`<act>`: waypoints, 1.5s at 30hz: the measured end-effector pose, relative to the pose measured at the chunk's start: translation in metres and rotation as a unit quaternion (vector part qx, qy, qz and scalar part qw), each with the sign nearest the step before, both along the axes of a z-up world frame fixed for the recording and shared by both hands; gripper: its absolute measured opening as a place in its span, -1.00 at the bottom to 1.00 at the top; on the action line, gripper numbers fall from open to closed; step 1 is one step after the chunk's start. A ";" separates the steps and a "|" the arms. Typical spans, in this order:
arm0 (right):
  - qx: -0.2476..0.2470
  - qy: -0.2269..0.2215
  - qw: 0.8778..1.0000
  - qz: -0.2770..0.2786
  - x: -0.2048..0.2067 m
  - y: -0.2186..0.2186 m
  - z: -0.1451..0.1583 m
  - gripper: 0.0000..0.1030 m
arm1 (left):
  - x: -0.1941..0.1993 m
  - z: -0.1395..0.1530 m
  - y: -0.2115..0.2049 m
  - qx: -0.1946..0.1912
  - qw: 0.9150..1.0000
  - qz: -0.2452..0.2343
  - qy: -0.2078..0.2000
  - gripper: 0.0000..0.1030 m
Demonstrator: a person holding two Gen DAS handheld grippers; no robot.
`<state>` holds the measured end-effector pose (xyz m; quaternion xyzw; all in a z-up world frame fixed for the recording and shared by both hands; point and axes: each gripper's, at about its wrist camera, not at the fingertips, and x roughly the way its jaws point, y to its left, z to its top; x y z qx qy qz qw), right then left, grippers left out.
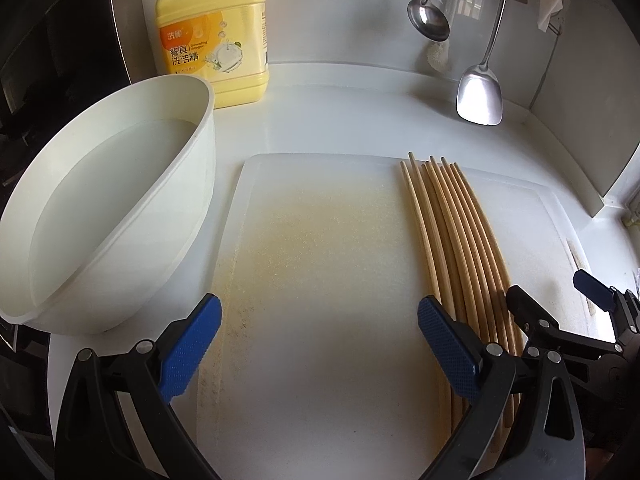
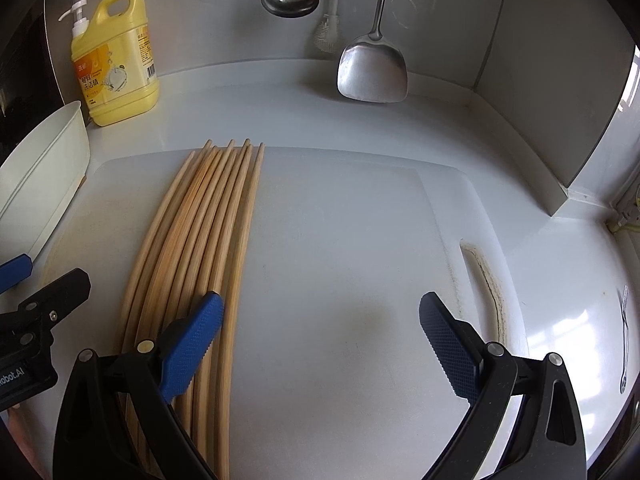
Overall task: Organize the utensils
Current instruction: 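Lower both tools to the chopstick row and separate single chopsticks from it, then close the left tool on one chopstick while the right tool closes on another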
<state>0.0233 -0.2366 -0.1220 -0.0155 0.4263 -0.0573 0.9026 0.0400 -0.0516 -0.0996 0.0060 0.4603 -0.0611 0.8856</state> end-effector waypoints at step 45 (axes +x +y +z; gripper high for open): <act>-0.002 -0.006 1.000 0.013 0.016 -0.022 -0.003 0.83 | 0.025 -0.019 -0.027 0.019 0.999 0.023 -0.016 0.90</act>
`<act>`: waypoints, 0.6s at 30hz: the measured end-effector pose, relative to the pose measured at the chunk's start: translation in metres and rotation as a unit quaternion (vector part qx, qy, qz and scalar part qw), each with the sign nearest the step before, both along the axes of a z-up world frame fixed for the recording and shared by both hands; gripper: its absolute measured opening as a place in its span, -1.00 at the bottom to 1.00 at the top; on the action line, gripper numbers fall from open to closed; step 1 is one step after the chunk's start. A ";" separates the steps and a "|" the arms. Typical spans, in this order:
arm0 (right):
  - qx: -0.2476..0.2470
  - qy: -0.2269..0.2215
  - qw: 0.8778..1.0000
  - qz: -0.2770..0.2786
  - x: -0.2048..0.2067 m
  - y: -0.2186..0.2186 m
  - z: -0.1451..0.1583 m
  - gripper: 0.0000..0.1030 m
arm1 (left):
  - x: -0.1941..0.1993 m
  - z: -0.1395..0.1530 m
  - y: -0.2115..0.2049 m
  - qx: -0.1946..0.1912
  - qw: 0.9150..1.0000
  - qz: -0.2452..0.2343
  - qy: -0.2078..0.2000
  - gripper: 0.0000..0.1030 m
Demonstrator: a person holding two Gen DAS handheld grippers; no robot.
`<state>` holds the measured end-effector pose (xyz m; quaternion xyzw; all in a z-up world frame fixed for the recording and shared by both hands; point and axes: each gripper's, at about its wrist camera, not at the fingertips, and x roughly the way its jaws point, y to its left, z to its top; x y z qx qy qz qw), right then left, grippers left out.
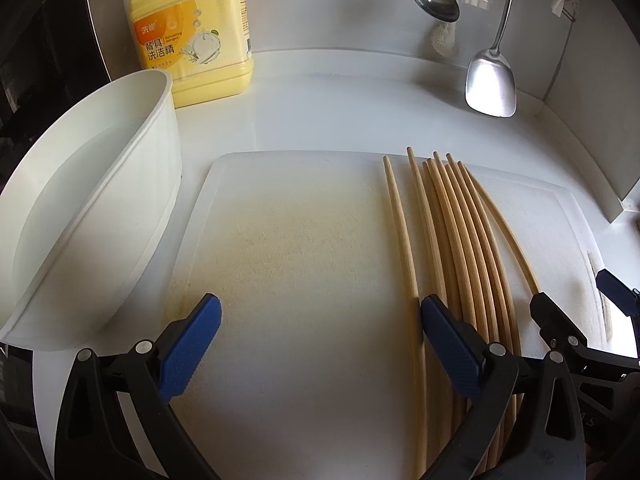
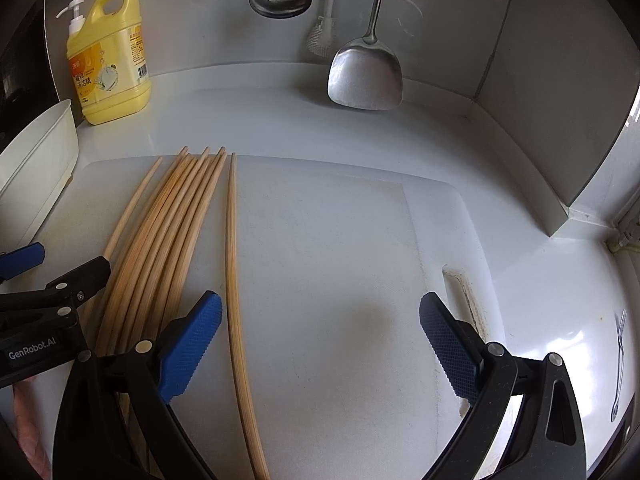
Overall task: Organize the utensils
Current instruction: 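Close the left tool on one chopstick while the right tool closes on another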
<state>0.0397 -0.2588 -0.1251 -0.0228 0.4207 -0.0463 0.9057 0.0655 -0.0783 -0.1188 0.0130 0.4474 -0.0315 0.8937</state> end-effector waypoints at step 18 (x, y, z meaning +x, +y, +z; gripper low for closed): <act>0.005 -0.015 0.997 0.077 0.002 0.022 0.000 -0.23 | -0.010 0.006 -0.006 -0.004 0.999 -0.011 -0.034 -0.06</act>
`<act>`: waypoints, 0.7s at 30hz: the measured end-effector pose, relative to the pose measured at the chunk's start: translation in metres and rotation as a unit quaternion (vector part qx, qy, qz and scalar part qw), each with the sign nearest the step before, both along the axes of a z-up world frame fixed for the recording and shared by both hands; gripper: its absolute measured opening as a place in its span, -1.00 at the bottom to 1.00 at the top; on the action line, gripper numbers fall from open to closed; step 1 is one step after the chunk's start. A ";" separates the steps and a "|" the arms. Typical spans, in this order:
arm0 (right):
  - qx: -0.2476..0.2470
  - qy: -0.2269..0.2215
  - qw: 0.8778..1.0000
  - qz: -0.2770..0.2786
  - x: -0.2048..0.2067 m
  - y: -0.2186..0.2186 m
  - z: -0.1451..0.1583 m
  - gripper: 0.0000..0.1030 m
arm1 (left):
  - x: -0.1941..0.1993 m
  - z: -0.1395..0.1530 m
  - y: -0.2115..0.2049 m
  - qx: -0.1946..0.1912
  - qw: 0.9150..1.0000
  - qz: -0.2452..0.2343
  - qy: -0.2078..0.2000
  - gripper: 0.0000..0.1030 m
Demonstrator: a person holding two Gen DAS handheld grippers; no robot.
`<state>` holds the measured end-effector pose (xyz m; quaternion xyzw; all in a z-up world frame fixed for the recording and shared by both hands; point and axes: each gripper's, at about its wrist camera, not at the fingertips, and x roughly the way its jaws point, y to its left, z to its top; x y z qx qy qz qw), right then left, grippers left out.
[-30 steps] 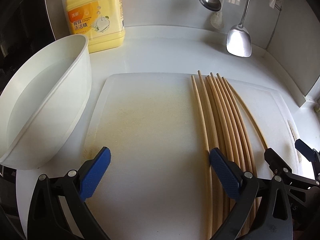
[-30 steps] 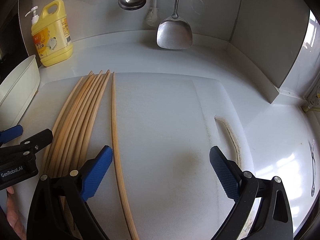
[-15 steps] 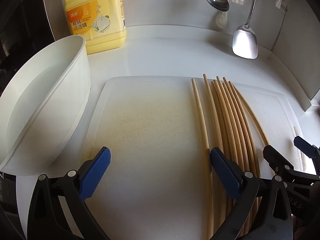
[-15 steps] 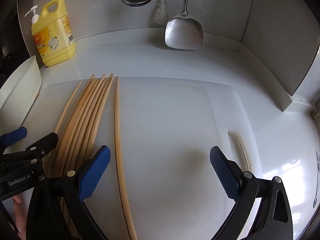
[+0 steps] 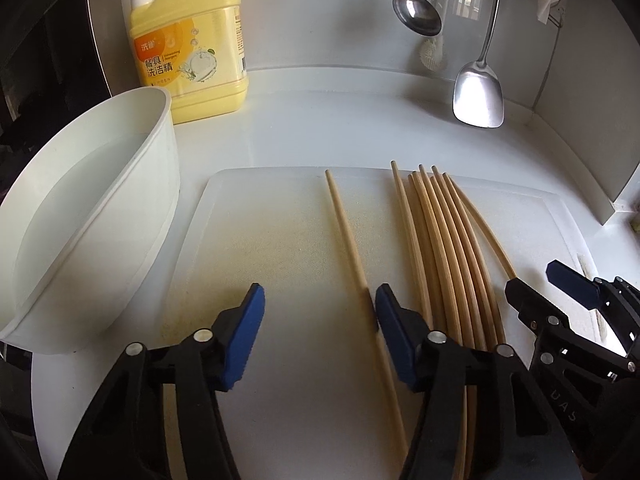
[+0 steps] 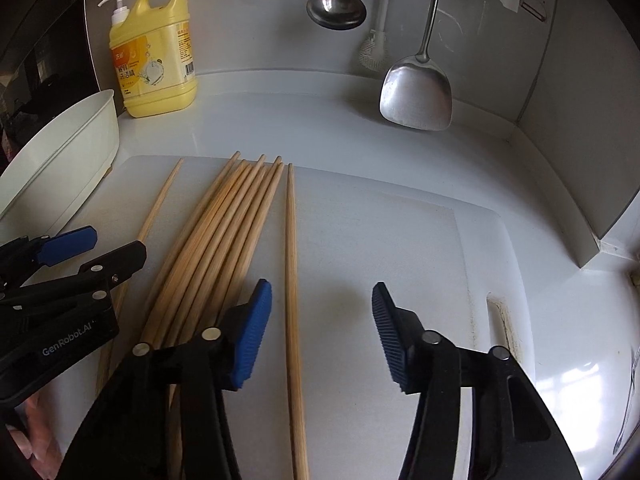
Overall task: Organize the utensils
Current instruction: 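Close the left tool on one chopstick while the right tool closes on another, then carry the held chopsticks with both tools over the white water basin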
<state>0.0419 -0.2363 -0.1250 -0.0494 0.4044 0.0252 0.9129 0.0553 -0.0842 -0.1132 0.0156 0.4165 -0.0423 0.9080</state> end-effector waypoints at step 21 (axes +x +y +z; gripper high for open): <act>0.061 0.008 0.998 0.007 -0.013 -0.006 0.003 -0.88 | -0.011 0.004 0.008 -0.053 0.998 -0.038 0.020 -0.86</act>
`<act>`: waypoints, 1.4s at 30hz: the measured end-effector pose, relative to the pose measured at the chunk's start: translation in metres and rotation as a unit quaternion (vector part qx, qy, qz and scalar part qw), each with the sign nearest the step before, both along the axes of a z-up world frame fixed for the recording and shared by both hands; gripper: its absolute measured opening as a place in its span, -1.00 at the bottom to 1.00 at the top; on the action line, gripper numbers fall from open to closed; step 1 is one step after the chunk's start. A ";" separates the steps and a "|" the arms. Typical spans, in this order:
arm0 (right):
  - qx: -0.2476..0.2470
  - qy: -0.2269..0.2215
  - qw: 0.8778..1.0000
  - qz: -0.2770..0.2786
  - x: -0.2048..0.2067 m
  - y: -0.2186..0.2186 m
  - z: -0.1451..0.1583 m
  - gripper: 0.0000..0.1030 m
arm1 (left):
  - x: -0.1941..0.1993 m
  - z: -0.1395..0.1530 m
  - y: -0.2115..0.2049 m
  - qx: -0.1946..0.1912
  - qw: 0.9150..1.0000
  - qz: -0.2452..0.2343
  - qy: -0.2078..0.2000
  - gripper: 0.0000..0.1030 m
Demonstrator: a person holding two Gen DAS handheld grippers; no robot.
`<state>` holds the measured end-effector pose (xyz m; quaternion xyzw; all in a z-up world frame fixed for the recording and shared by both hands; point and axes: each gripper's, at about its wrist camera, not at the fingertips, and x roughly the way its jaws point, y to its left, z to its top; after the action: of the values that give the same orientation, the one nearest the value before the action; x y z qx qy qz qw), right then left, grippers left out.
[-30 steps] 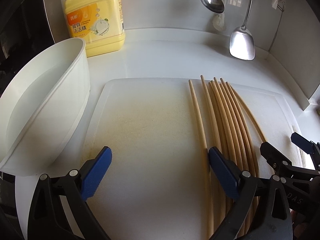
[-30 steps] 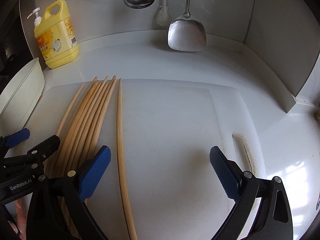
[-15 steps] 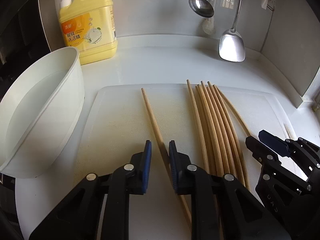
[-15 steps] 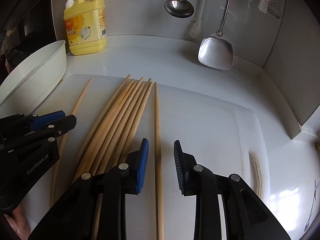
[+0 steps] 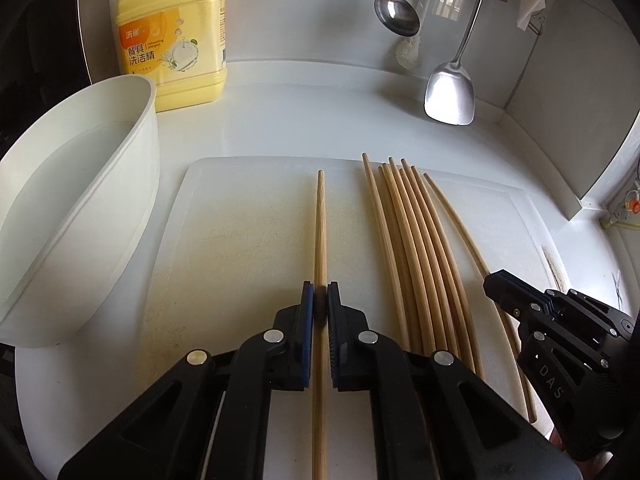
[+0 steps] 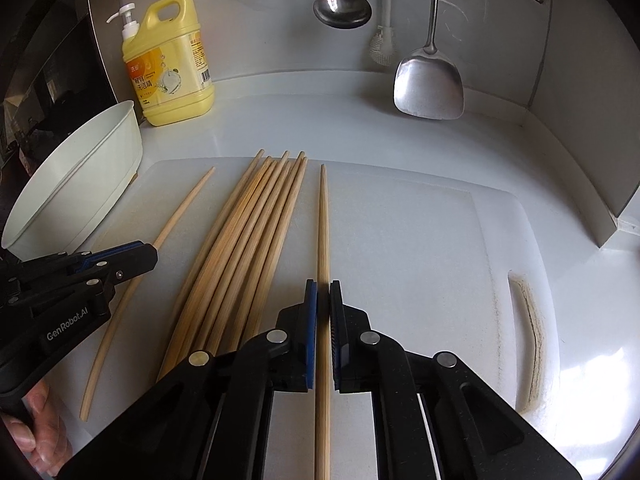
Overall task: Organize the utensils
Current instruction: 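Carry the held chopsticks with both tools over the white water basin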
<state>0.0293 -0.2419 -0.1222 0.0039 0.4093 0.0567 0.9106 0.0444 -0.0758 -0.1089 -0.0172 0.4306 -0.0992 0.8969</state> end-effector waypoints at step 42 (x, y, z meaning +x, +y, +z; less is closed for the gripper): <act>0.112 0.007 0.987 0.114 0.088 0.278 0.087 -0.88 | 0.047 0.081 0.264 -0.003 0.997 0.074 -0.014 -0.86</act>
<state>0.1172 0.0360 -0.0355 0.0595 0.4041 0.2054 0.8894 0.0919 0.1880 -0.0276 -0.0504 0.4153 -0.0341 0.9076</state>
